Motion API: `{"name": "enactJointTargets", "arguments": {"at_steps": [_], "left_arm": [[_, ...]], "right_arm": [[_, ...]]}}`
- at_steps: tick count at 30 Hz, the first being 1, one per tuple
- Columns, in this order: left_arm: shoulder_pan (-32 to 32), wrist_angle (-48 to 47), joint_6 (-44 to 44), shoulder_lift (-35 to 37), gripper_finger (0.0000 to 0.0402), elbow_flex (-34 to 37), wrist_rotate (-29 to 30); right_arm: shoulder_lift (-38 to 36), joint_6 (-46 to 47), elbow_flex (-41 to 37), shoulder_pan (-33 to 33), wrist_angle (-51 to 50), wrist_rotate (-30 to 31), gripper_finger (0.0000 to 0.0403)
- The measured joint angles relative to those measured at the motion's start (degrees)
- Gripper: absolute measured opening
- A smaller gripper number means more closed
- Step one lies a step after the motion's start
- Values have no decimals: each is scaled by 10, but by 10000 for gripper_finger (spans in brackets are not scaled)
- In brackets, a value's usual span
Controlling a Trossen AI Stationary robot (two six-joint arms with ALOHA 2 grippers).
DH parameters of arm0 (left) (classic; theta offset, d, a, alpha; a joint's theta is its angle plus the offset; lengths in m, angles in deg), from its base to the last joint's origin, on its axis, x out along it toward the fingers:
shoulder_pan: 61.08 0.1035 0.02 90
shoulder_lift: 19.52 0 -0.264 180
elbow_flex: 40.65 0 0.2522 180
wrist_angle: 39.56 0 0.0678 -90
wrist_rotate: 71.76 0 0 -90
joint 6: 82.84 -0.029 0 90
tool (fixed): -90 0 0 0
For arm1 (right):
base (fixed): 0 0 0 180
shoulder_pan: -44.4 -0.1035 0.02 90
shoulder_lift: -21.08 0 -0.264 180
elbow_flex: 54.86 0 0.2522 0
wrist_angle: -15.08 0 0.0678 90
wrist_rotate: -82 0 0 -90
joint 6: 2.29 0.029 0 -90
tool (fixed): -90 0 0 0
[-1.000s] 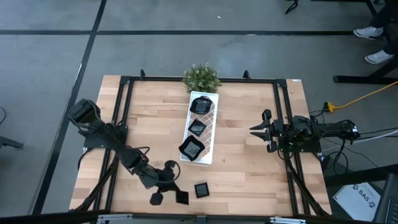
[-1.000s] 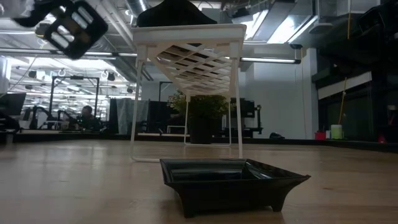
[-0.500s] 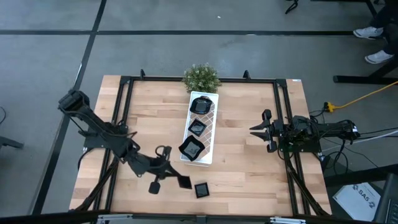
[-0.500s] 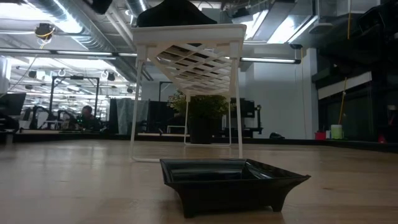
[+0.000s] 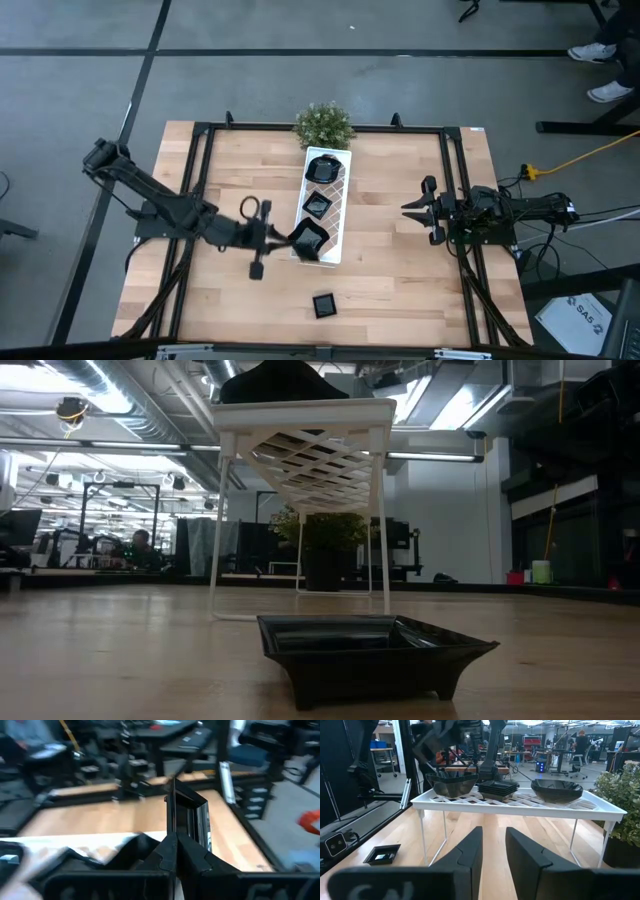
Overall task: Pick & Place Mini shaped plates
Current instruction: Stack the square plate on top of the square plate on the shelf
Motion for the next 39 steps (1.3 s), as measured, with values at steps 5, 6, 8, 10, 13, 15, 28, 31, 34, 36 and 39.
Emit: {"name": "enactJointTargets", "arguments": {"at_steps": [5, 6, 8, 10, 13, 15, 28, 31, 34, 36, 39], "left_arm": [[49, 0, -39, 24, 2, 0, 2], [58, 0, -43, 27, 2, 0, -2], [78, 1, -41, 28, 2, 0, -7], [100, 0, -25, 27, 2, 0, -14], [134, 0, 27, 27, 2, 0, -22], [154, 1, 65, 27, 2, 0, -28], [218, -3, 270, 9, 2, 0, -30], [218, -5, 305, -3, 2, 0, -24], [218, -3, 338, -19, 2, 0, -17], [219, -5, 357, -30, 2, 0, -17], [219, -5, 381, -48, 2, 0, -18]], "right_arm": [[0, 0, 0, 0, 0, 0, 85], [0, 0, 0, 0, 0, 0, 85], [0, 0, 0, 0, 0, 0, 85], [0, 0, 0, 0, 0, 0, 85], [0, 0, 0, 0, 0, 0, 85], [0, 0, 0, 0, 0, 0, 85], [0, 0, 0, 0, 0, 0, 85], [0, 0, 0, 0, 0, 0, 85], [0, 0, 0, 0, 0, 0, 85], [0, 0, 0, 0, 0, 0, 85], [0, 0, 0, 0, 0, 0, 85]]}}
